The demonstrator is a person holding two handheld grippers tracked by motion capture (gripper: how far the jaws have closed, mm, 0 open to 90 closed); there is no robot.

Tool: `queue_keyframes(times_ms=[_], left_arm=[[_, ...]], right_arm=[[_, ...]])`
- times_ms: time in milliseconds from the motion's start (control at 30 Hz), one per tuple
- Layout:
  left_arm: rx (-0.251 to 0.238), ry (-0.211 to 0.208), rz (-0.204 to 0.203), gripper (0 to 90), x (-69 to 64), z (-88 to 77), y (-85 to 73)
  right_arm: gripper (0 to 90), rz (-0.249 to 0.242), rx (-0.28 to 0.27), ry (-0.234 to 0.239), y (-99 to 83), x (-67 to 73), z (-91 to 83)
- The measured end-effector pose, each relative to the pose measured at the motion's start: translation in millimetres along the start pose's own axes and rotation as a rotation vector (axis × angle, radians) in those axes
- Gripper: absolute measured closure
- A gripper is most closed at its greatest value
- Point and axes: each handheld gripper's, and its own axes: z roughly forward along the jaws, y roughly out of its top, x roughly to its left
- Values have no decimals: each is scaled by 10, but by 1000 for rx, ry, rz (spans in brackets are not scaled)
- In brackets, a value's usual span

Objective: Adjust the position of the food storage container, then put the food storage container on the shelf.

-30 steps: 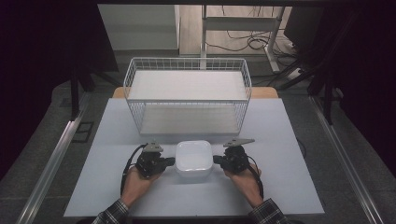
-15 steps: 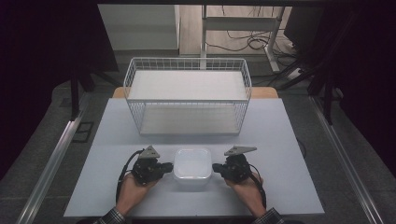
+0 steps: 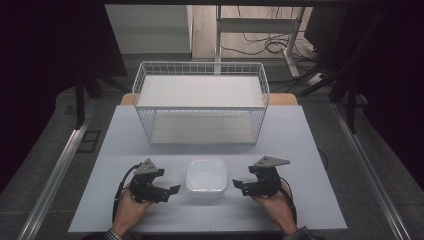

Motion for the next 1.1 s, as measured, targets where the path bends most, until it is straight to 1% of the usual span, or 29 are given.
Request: queue_keyframes(times_ms=[33, 67, 100, 133, 167, 200, 333, 433, 567, 633, 667, 733, 767, 800, 833, 867, 967, 1100], left_arm=[[0, 0, 0, 74, 0, 0, 0], [4, -3, 21, 64, 0, 0, -12], [4, -3, 21, 54, 0, 0, -12], [4, -9, 29, 45, 3, 9, -20], [4, -9, 29, 39, 3, 9, -20], [1, -18, 31, 34, 10, 20, -26], [-9, -22, 26, 17, 24, 33, -33], [-11, -19, 18, 17, 37, 30, -31], [-4, -24, 25, 24, 40, 27, -23], [-2, -28, 28, 27, 25, 28, -11], [-1, -27, 37, 27, 6, 30, 7], [2, -31, 38, 29, -8, 30, 31], [2, -31, 38, 31, -8, 30, 31], [-3, -37, 38, 33, -15, 25, 57], [-3, -37, 38, 35, -15, 25, 57], [-19, -48, 27, 39, -26, 20, 82], [-31, -71, 22, 40, -38, 29, 127], [-21, -85, 23, 39, -66, 67, 196]], right_arm=[[130, 0, 0, 0, 0, 0, 0], [78, -12, -2, -12, -8, 3, 16], [78, -12, -2, -12, -8, 3, 16], [53, -29, 2, -14, -15, 12, 28], [53, -29, 2, -14, -15, 12, 28], [39, -44, 4, -13, -16, 22, 36], [27, -60, 1, -19, -9, 21, 29], [28, -59, 0, -23, -6, 8, 29], [29, -62, 7, -18, -5, 17, 36], [29, -67, 8, -8, 9, 36, 36], [29, -71, 10, -1, 15, 40, 35], [29, -84, 10, 16, 31, 54, 29], [29, -84, 10, 16, 31, 54, 29], [31, -112, 9, 34, 52, 73, 28], [31, -112, 9, 34, 52, 73, 28], [34, -122, 11, 44, 76, 102, 34], [39, -119, 28, 59, 113, 124, 54], [38, -106, 13, 75, 172, 142, 83]])
